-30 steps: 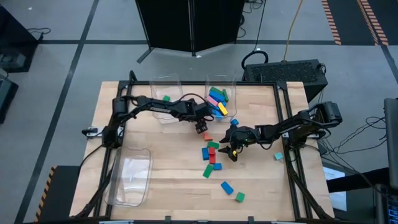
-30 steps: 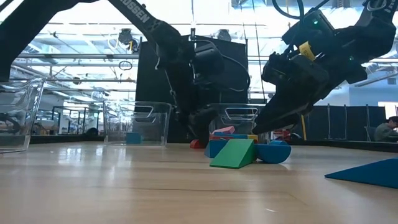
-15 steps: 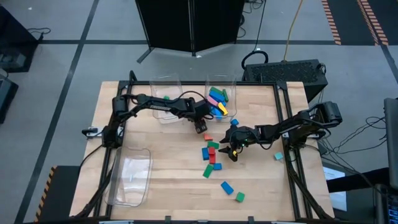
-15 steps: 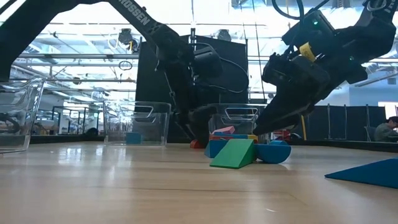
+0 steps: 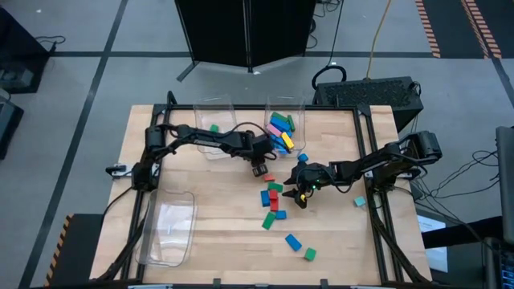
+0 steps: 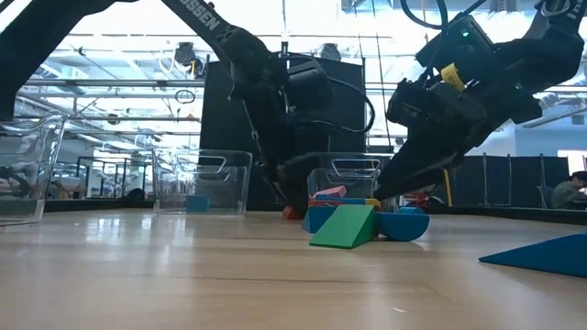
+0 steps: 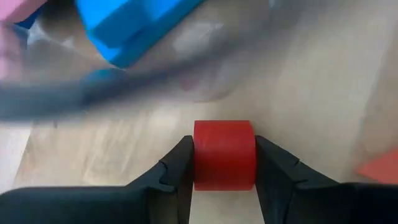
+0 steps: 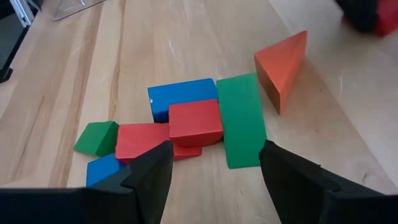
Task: Sort blocks by size
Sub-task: Put the red half cylinder block into the top left transparent bin, then put the blue half cylinder block into the top left transparent bin
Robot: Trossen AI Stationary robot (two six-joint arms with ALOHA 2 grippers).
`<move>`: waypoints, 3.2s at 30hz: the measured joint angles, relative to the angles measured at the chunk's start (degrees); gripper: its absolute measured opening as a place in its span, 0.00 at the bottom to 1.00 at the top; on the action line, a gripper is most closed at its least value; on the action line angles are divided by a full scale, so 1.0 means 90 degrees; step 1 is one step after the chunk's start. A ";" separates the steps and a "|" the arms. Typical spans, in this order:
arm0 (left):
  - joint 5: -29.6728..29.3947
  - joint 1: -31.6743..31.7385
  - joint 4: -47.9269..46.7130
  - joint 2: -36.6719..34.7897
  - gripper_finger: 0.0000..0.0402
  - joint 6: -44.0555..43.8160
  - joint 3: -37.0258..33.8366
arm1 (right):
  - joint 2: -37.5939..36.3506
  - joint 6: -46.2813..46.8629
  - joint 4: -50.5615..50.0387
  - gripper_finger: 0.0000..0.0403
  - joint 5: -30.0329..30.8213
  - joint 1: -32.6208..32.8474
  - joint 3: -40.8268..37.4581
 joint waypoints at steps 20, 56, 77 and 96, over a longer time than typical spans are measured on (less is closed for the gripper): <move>-0.1743 -0.1259 -0.0813 -0.1438 0.31 0.0151 -0.0002 | -0.0001 0.0192 0.0052 0.58 0.0328 0.0001 0.0000; -0.0208 0.2887 -0.2295 -0.2304 0.31 -0.0053 -0.1144 | -0.0002 0.0070 -0.0118 0.58 -0.0005 0.0090 0.0000; -0.0660 0.2914 -0.2319 -0.2305 0.58 -0.0068 -0.1146 | -0.0002 0.0019 -0.0357 0.58 -0.0002 0.0090 0.0000; -0.0410 0.4054 -0.0774 -0.2353 0.58 0.0493 -0.1103 | -0.0002 0.0038 -0.0355 0.58 -0.0001 0.0090 0.0000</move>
